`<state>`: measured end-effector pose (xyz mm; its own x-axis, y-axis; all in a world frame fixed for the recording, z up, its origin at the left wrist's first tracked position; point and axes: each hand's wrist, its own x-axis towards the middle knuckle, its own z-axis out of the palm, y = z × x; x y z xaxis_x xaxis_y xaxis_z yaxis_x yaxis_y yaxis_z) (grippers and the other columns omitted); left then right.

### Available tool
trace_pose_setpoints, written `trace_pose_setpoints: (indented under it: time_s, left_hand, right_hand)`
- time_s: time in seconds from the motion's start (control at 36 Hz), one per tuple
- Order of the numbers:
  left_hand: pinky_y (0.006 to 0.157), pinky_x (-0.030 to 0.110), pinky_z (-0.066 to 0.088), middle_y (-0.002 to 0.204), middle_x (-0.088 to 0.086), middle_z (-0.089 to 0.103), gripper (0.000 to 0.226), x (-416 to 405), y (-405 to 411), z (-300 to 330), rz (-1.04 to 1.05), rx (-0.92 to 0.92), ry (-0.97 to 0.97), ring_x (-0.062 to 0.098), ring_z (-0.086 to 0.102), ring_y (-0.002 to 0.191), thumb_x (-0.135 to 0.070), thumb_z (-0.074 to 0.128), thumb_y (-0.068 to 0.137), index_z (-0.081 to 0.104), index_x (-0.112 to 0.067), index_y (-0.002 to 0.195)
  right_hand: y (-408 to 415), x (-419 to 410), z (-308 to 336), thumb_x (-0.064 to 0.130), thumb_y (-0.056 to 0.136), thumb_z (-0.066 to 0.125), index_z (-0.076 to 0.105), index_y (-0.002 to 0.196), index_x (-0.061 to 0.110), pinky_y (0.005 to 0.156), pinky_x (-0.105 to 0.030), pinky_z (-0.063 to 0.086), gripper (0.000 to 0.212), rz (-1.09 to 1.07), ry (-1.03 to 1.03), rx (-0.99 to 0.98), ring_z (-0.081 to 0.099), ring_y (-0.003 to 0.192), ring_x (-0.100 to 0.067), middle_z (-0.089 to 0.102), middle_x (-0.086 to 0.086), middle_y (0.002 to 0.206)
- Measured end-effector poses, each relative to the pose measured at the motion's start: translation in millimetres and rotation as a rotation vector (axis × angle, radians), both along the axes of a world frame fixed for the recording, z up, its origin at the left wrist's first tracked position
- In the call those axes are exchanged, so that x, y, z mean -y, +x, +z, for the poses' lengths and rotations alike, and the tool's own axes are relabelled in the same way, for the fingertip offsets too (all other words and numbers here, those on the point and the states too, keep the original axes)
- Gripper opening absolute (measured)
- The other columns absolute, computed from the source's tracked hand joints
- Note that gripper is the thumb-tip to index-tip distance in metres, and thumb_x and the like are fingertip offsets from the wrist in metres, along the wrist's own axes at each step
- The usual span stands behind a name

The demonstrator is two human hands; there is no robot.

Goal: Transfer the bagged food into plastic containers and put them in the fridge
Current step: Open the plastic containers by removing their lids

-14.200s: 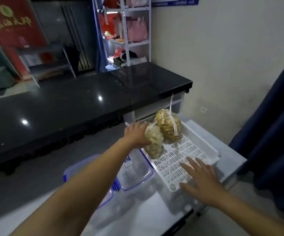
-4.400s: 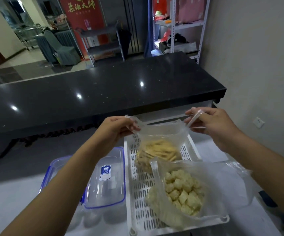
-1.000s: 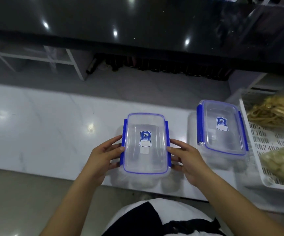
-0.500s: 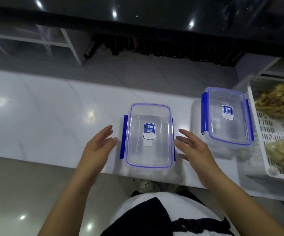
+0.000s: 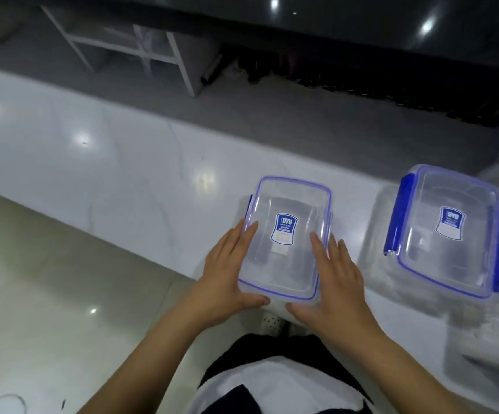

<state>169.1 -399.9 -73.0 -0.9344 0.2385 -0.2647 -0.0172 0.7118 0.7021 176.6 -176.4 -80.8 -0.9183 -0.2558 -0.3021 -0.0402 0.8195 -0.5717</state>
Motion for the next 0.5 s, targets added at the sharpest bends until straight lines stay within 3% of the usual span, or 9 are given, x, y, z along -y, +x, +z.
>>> trace_pose_setpoints:
  time_s: [0.06, 0.14, 0.19, 0.28, 0.36, 0.42, 0.5]
  left_hand:
    - [0.124, 0.044, 0.018, 0.168, -0.014, 0.002, 0.124, 0.9, 0.0, 7.2, 0.011, 0.002, 0.006, 0.008, 0.002, 0.155, -0.047, 0.088, 0.064, 0.000, -0.050, 0.151]
    - [0.124, 0.044, 0.018, 0.165, -0.026, -0.004, 0.118, 3.3, 2.4, 18.2, 0.045, -0.013, 0.011, 0.001, 0.000, 0.153, -0.061, 0.077, 0.061, -0.002, -0.061, 0.148]
    - [0.124, 0.046, 0.020, 0.163, -0.030, -0.006, 0.117, 7.7, 4.1, 26.9, 0.069, -0.027, 0.005, 0.000, 0.001, 0.153, -0.064, 0.075, 0.061, -0.001, -0.061, 0.150]
    - [0.123, 0.051, 0.024, 0.162, -0.034, -0.005, 0.117, 19.8, 6.7, 40.2, 0.120, -0.032, 0.031, -0.001, 0.002, 0.152, -0.061, 0.078, 0.062, 0.000, -0.063, 0.150]
    - [0.120, 0.055, 0.028, 0.162, -0.034, 0.000, 0.118, 40.7, 7.1, 46.6, 0.171, -0.055, 0.035, -0.003, 0.005, 0.151, -0.059, 0.082, 0.065, 0.002, -0.060, 0.152]
    - [0.120, 0.052, 0.029, 0.162, -0.034, 0.001, 0.119, 59.3, 5.6, 46.2, 0.204, -0.068, 0.022, -0.004, 0.007, 0.151, -0.057, 0.084, 0.066, 0.002, -0.059, 0.152]
    - [0.119, 0.044, 0.031, 0.160, -0.037, 0.000, 0.119, 92.3, 2.1, 42.5, 0.255, -0.079, 0.027, -0.010, 0.008, 0.148, -0.052, 0.087, 0.066, 0.004, -0.061, 0.151]
  right_hand:
    - [-0.1, 0.3, 2.9, 0.066, 0.072, 0.067, -0.036, 0.136, 0.056, 0.115, -0.028, -0.014, 0.122, -0.007, -0.015, -0.015, -0.039, 0.138, -0.001, -0.028, 0.014, 0.160]
    - [-5.4, -1.7, 10.5, 0.082, 0.065, 0.044, -0.031, 0.141, 0.053, 0.117, -0.031, -0.014, 0.111, 0.013, -0.014, -0.073, -0.034, 0.145, -0.008, -0.029, 0.016, 0.158]
    - [-11.6, -0.4, 17.8, 0.087, 0.065, 0.039, -0.027, 0.145, 0.050, 0.120, -0.038, -0.010, 0.110, 0.055, 0.010, -0.091, -0.031, 0.148, -0.013, -0.026, 0.012, 0.161]
    - [-20.6, 8.7, 29.2, 0.086, 0.066, 0.041, -0.022, 0.149, 0.048, 0.123, -0.046, -0.003, 0.111, 0.105, 0.014, -0.118, -0.030, 0.148, -0.016, -0.020, 0.009, 0.164]
    - [-31.5, 29.1, 38.2, 0.085, 0.066, 0.040, -0.024, 0.148, 0.050, 0.122, -0.047, -0.006, 0.109, 0.144, 0.004, -0.141, -0.032, 0.148, -0.015, -0.018, 0.011, 0.164]
    - [-41.3, 49.2, 41.1, 0.085, 0.067, 0.039, -0.029, 0.144, 0.052, 0.120, -0.047, -0.011, 0.108, 0.184, 0.026, -0.156, -0.033, 0.147, -0.016, -0.016, 0.009, 0.166]
    - [-55.5, 88.0, 42.5, 0.079, 0.075, 0.055, -0.040, 0.135, 0.054, 0.118, -0.047, -0.017, 0.115, 0.237, 0.052, -0.152, -0.043, 0.141, -0.016, -0.025, 0.007, 0.164]
